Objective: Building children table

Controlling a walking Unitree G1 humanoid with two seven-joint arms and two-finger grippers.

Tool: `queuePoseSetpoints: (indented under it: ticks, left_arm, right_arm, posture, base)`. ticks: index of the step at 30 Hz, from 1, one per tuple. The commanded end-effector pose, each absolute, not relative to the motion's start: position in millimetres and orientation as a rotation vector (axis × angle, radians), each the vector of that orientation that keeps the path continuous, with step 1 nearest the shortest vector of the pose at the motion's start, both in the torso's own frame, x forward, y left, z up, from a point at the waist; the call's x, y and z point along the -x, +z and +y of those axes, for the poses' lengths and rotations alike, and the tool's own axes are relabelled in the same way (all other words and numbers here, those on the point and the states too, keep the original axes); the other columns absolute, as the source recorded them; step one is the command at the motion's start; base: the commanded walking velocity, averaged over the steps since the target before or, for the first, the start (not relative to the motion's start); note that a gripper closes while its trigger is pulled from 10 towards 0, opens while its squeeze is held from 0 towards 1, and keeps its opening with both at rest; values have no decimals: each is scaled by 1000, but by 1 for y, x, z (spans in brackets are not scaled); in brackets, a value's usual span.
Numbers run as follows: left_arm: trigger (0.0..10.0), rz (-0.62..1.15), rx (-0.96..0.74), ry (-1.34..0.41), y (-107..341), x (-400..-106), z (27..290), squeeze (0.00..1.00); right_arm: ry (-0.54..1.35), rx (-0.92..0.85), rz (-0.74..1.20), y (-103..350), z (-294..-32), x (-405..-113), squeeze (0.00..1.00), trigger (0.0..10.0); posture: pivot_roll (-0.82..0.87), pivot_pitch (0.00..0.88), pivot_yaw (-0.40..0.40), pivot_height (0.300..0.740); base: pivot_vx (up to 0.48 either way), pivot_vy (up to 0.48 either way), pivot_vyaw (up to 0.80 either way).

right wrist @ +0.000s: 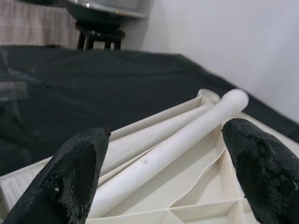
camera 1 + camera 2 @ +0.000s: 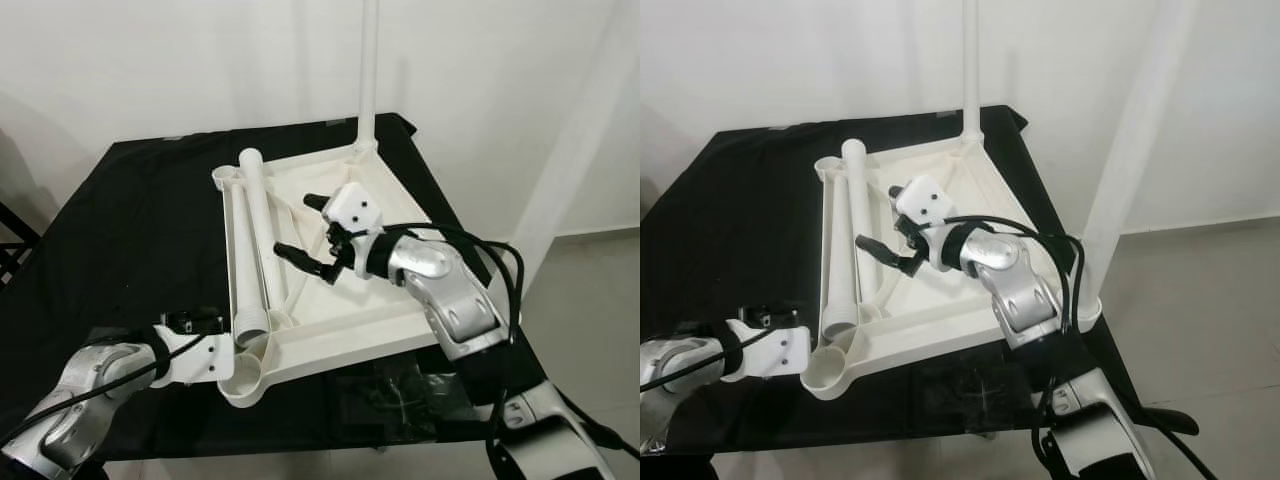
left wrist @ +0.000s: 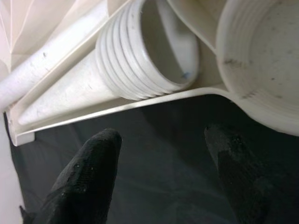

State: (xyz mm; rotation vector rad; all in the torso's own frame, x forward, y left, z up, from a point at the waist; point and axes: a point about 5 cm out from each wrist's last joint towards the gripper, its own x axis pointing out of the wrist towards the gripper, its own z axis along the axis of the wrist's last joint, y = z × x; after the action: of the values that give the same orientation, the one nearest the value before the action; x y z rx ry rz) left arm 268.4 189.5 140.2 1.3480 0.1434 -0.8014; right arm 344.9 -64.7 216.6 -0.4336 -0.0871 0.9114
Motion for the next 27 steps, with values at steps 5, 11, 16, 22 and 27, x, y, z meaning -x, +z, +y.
queuePoseSetpoints:
  ticks: [5,11,16,22,27]
  left_arm:
    - [10000,159,-1402,-842,138,-278,187,0]
    - [10000,147,-1404,-871,136,-287,178,0]
    - [10000,152,-1412,-916,135,-289,172,0]
    - [10000,220,-1416,-1076,127,-286,158,0]
    - [10000,267,-1437,-1111,124,-284,159,0]
  right_arm:
    - [923,424,-48,212,-51,-344,0,10000]
    - [908,405,-24,208,-46,-345,0,10000]
    - [903,398,-13,207,-46,-345,0,10000]
    - [821,390,33,204,-52,-353,0,10000]
    - [805,388,43,204,-54,-354,0,10000]
  posture:
    - [-36,48,82,740]
    - [-37,50,88,740]
    - [-37,52,87,740]
    - [-43,53,96,740]
    - [-47,55,100,740]
  base:
    - [0,0,0]
    - [0,0,0]
    - [0,0,0]
    - [0,0,0]
    - [0,0,0]
